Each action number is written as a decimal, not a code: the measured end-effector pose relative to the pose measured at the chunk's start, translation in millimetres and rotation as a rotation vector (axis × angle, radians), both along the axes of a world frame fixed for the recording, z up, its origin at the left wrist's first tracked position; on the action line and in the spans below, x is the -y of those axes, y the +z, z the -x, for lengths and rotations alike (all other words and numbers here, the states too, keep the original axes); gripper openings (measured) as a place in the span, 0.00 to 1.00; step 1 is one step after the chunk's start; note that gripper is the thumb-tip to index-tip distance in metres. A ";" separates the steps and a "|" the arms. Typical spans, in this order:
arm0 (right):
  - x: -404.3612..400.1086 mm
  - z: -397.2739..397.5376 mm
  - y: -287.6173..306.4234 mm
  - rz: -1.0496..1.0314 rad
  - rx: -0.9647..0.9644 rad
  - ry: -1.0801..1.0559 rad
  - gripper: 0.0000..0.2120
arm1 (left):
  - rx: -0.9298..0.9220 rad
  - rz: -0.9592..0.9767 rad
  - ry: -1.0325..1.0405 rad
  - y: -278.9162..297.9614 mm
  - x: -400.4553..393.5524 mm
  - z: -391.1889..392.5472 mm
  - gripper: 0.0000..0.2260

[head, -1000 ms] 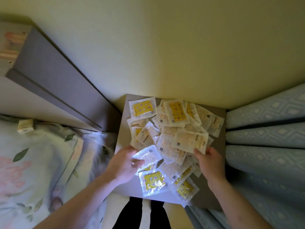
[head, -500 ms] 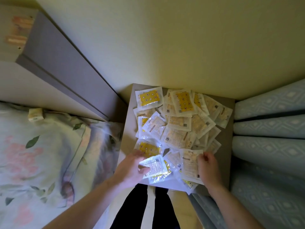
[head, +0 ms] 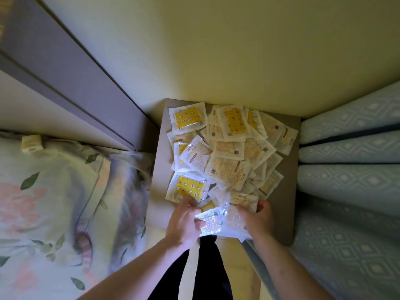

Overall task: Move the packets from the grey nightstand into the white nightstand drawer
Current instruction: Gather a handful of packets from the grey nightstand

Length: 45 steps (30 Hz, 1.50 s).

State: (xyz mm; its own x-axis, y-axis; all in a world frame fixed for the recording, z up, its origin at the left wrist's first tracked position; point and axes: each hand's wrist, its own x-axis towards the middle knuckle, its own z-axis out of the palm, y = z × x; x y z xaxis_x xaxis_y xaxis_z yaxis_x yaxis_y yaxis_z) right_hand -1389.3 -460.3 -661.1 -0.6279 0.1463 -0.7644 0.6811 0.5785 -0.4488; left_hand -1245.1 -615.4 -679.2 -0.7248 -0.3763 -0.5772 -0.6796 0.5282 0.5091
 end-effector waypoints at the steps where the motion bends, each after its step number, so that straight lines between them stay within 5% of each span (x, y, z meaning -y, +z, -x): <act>1: 1.9 0.8 -1.3 0.016 0.003 -0.028 0.19 | 0.009 -0.023 0.019 0.0 1.8 -0.7 0.14; 4: 4.2 1.9 -2.2 0.037 -0.009 -0.126 0.20 | 0.061 -0.040 0.059 -0.6 9.4 -2.9 0.06; 8: -4.1 0.1 -0.6 0.057 -0.021 -0.175 0.23 | 0.138 -0.062 0.089 -2.5 20.3 -9.6 0.09; 15: -28.1 -11.7 30.1 0.119 0.075 -0.166 0.08 | 0.018 -0.150 0.285 39.3 26.4 -25.3 0.08; 31: -47.9 -47.1 207.9 0.150 -0.175 0.213 0.04 | 0.022 -0.240 0.521 203.9 52.6 -52.8 0.18; 37: -51.9 -57.9 240.5 0.260 -0.259 0.360 0.06 | -0.055 -0.241 0.608 214.7 39.3 -91.2 0.21; 45: -50.5 -60.2 270.1 0.395 -0.279 0.682 0.09 | -0.151 -0.344 0.908 300.8 -38.4 -144.0 0.10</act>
